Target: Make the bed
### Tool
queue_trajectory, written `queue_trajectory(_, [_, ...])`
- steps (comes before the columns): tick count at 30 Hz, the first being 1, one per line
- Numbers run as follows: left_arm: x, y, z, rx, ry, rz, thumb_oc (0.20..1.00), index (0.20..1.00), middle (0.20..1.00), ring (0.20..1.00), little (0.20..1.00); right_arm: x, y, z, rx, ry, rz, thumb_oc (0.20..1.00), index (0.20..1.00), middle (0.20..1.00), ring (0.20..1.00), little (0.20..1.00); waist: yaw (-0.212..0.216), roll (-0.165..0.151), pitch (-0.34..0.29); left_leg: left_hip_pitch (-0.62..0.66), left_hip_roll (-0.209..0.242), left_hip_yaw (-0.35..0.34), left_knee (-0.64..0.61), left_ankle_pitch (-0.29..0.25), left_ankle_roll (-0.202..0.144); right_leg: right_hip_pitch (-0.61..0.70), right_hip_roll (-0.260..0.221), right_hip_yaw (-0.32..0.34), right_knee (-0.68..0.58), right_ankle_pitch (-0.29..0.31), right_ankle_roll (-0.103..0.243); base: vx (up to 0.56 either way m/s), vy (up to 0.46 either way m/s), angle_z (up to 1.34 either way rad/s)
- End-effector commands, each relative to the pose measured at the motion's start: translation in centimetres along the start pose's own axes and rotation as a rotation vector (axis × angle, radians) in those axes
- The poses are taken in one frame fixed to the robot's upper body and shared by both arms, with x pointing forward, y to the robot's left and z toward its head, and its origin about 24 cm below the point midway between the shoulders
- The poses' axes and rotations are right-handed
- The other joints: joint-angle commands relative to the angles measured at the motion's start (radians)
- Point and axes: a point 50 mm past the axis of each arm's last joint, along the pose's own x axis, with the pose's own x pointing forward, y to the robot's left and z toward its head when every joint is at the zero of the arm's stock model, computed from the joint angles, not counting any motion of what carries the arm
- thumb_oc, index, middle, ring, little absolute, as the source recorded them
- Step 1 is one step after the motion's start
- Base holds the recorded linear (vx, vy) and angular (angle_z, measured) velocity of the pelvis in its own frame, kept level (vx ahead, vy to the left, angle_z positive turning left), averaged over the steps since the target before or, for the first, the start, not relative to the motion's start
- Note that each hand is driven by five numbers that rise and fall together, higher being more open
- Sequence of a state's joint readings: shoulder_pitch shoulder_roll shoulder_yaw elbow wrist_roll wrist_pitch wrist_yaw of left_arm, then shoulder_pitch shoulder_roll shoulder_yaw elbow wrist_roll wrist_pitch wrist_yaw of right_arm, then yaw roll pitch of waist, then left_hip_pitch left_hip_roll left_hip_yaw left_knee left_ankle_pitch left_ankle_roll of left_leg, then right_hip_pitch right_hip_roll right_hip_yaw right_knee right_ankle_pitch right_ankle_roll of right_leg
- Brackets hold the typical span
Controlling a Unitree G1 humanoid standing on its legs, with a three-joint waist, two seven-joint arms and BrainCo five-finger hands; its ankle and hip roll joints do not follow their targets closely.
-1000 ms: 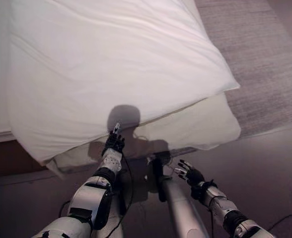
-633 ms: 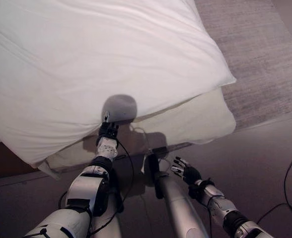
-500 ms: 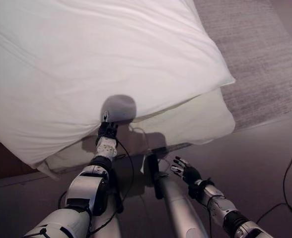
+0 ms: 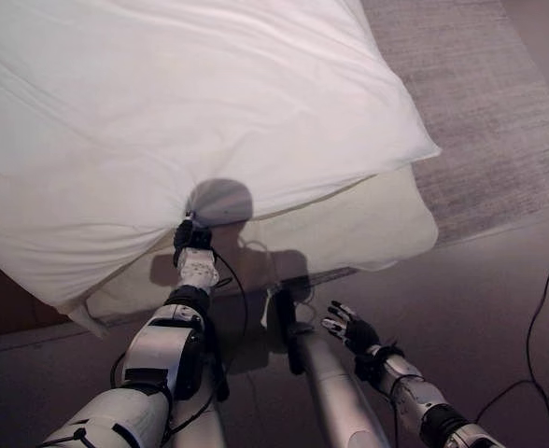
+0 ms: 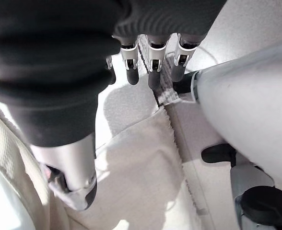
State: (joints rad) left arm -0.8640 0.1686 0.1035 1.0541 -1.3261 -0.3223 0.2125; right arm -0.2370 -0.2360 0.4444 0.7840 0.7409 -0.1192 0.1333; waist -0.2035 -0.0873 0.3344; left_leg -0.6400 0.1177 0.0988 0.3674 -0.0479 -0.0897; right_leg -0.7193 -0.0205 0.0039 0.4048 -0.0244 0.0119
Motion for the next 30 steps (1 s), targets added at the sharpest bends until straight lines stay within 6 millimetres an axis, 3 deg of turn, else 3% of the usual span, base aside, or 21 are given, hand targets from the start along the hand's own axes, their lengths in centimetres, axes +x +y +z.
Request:
queue_trajectory(1, [-1.1,-5.6,-0.4,-0.077,-0.052,-0.221,0.2,0.2,0.2,0.2,0.2,0.1,1.5,0.4,0.142,-0.075,0.032,1.0,1.0,1.0,1.0,1.0,0.011,0.047,-0.055,-0.034,0.01,-0.021,0.033,-0.01,-0.03,0.032,-0.032,-0.003,-0.059,0.01,0.086,0.0,0.0,0.0])
queue_trajectory(8, [-4.6,-7.7,-3.2,-0.143,0.007,-0.441,0.2,0.2,0.2,0.2,0.2,1.7,4.6,3.3,0.317,-0.174,0.145,1.0,1.0,1.0,1.0,1.0,0.049,0.059,-0.028,-0.021,-0.012,-0.034,0.006,0.015,-0.021,0.059,-0.041,-0.014,-0.083,0.022,0.084,-0.01,0.0,0.06])
queue_trajectory(10, [-6.3,-8.8,-4.1,-0.176,0.042,-0.538,0.2,0.2,0.2,0.2,0.2,2.7,6.2,5.4,0.387,-0.224,0.186,1.0,1.0,1.0,1.0,1.0,0.07,0.066,-0.002,-0.006,-0.029,-0.042,-0.012,0.023,-0.013,0.077,-0.048,-0.019,-0.09,0.027,0.086,-0.01,0.022,0.16])
queue_trajectory(14, [-8.2,-9.7,-5.1,-0.209,0.099,-0.629,0.2,0.2,0.2,0.2,0.2,3.6,7.8,7.0,0.485,-0.249,0.225,1.0,1.0,1.0,1.0,1.0,0.095,0.078,0.024,0.005,-0.04,-0.05,-0.027,0.03,-0.006,0.092,-0.056,-0.029,-0.092,0.025,0.088,-0.01,-0.003,0.19])
queue_trajectory(15, [-9.5,-10.1,-5.6,-0.245,0.133,-0.685,0.2,0.2,0.2,0.2,0.2,4.0,8.8,8.0,0.565,-0.266,0.254,1.0,1.0,1.0,1.0,1.0,0.11,0.084,0.041,0.016,-0.044,-0.054,-0.033,0.028,-0.002,0.104,-0.06,-0.037,-0.09,0.019,0.088,0.0,0.0,0.16])
queue_trajectory(19, [-11.5,-10.9,-6.1,-0.293,0.18,-0.763,0.2,0.2,0.2,0.2,0.2,4.7,10.6,10.5,0.699,-0.293,0.32,1.0,1.0,1.0,1.0,1.0,0.138,0.095,0.06,0.014,-0.057,-0.065,-0.036,0.034,0.008,0.108,-0.068,-0.047,-0.088,0.021,0.089,-0.01,0.005,0.2])
queue_trajectory(22, [-12.0,-11.0,-6.2,-0.278,0.188,-0.78,0.2,0.2,0.2,0.2,0.2,4.8,10.9,11.1,0.732,-0.3,0.33,1.0,1.0,1.0,1.0,1.0,0.146,0.098,0.065,0.016,-0.061,-0.066,-0.036,0.034,0.011,0.11,-0.072,-0.049,-0.088,0.022,0.089,0.02,0.014,0.09])
queue_trajectory(23, [-12.9,-11.2,-5.8,-0.265,0.189,-0.83,0.2,0.2,0.2,0.2,0.2,4.5,11.7,12.9,0.82,-0.347,0.38,1.0,1.0,1.0,1.0,1.0,0.157,0.106,0.078,0.022,-0.064,-0.066,-0.035,0.027,0.014,0.12,-0.078,-0.054,-0.087,0.015,0.091,0.02,0.02,0.09])
queue_trajectory(24, [-12.9,-11.2,-5.8,-0.265,0.189,-0.83,0.2,0.2,0.2,0.2,0.2,4.5,11.7,12.9,0.821,-0.348,0.381,1.0,1.0,1.0,1.0,1.0,0.156,0.105,0.076,0.019,-0.065,-0.066,-0.037,0.032,0.015,0.116,-0.079,-0.054,-0.089,0.02,0.091,0.05,0.026,0.08])
queue_trajectory(29, [-13.4,-11.1,-4.1,-0.305,0.12,-0.838,0.2,0.2,0.2,0.2,0.2,3.7,12.1,15.1,0.945,-0.446,0.453,1.0,1.0,1.0,1.0,1.0,0.167,0.116,0.079,0.03,-0.075,-0.078,-0.045,0.026,0.021,0.126,-0.086,-0.062,-0.081,0.005,0.094,0.04,0.011,0.07])
queue_trajectory(30, [-13.4,-11.0,-3.0,-0.34,0.069,-0.82,0.2,0.2,0.2,0.2,0.2,3.3,11.8,16.4,0.983,-0.502,0.469,1.0,1.0,1.0,1.0,1.0,0.172,0.122,0.079,0.028,-0.082,-0.083,-0.048,0.028,0.021,0.127,-0.088,-0.069,-0.083,0.002,0.095,0.05,0.012,0.09])
